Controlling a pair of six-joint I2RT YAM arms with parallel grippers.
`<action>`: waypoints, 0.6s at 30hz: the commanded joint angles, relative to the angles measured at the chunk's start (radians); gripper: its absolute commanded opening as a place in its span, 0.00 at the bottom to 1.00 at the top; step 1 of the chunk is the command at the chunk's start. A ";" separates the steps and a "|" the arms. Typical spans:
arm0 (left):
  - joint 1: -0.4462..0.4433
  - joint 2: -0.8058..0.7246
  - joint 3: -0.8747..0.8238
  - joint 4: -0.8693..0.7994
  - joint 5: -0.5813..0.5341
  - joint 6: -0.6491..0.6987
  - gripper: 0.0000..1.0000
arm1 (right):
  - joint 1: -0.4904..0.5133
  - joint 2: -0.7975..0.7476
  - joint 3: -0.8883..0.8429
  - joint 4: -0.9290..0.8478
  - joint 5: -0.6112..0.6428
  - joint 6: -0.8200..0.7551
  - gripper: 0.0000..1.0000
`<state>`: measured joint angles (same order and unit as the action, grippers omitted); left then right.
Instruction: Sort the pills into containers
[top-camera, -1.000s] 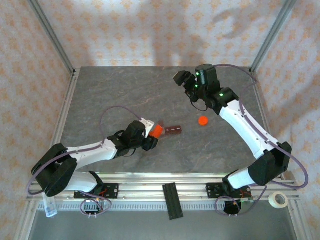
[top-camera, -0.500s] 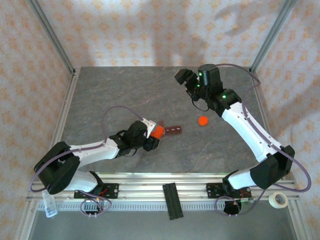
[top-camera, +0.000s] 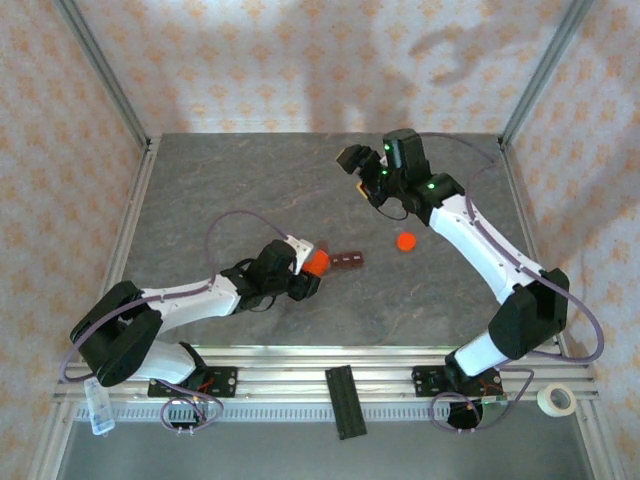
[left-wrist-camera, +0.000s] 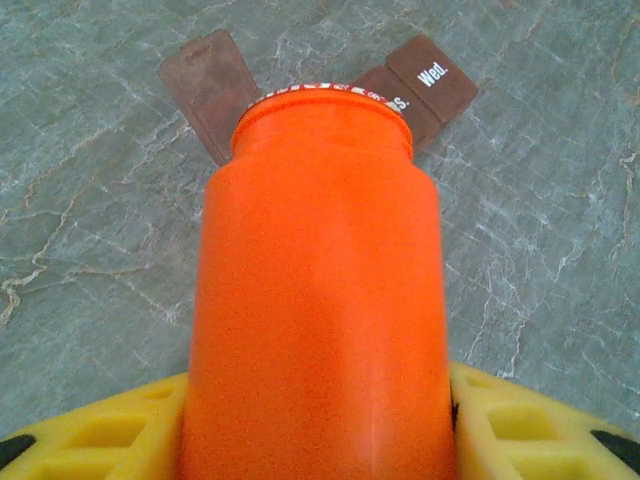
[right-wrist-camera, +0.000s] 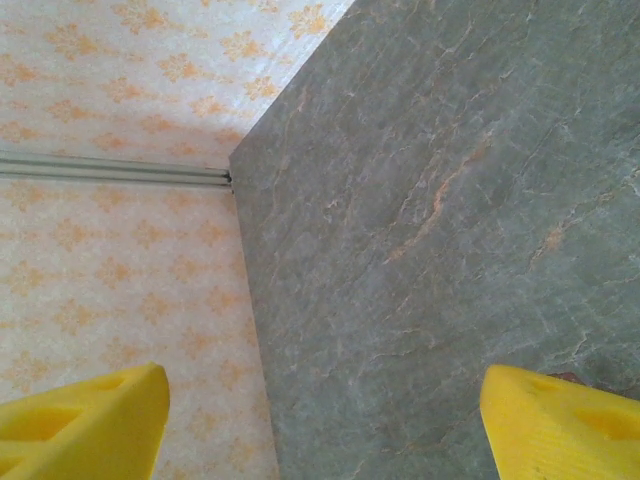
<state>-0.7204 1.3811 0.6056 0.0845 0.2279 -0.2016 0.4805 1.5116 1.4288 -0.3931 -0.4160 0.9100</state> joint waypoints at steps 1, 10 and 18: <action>-0.010 0.005 0.038 -0.019 0.007 0.002 0.00 | -0.008 -0.040 0.014 0.058 -0.012 0.014 0.81; -0.010 0.021 0.069 -0.040 0.008 0.013 0.00 | -0.010 -0.060 -0.025 0.046 -0.002 -0.002 0.81; -0.010 0.033 0.090 -0.067 0.008 0.014 0.00 | -0.008 -0.095 -0.044 0.042 0.007 -0.008 0.81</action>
<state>-0.7204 1.4097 0.6601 0.0460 0.2283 -0.2008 0.4759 1.4605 1.3834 -0.3592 -0.4263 0.9195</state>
